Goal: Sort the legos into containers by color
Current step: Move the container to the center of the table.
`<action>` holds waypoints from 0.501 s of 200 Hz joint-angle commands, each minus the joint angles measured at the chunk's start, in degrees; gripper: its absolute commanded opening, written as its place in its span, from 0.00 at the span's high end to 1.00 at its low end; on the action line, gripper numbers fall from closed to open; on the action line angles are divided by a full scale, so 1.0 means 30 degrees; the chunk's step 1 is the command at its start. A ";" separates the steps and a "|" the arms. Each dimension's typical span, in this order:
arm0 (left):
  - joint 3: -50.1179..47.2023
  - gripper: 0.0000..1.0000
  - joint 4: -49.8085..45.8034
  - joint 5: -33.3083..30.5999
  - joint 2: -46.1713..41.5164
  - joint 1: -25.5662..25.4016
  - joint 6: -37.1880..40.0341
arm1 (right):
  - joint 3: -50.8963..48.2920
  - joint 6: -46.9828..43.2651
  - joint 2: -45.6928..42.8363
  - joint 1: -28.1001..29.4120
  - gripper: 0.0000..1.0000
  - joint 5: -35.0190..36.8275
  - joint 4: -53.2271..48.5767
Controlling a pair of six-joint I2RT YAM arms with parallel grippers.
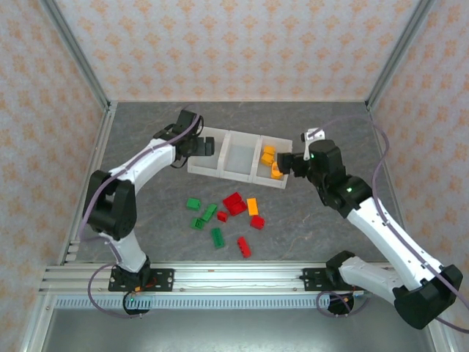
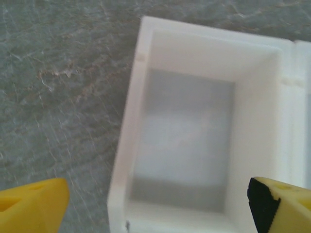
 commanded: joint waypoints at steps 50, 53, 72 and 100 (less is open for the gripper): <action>0.4698 0.31 -0.2418 0.1368 0.4948 0.1942 0.1817 | -0.1414 -0.0111 -0.0971 -0.0011 0.00 -0.1611 0.0612; 0.4772 0.31 -0.2404 0.1396 0.5067 0.1938 0.1846 | -0.1382 -0.0125 -0.0954 0.0004 0.00 -0.1604 0.0642; 0.5162 0.33 -0.2199 0.1668 0.5619 0.2043 0.1913 | -0.1266 -0.0299 -0.0879 -0.0011 0.00 -0.1597 0.0709; 0.5706 0.47 -0.2420 0.1710 0.6068 0.2040 0.1792 | -0.1264 -0.0308 -0.0930 -0.0003 0.00 -0.1566 0.0591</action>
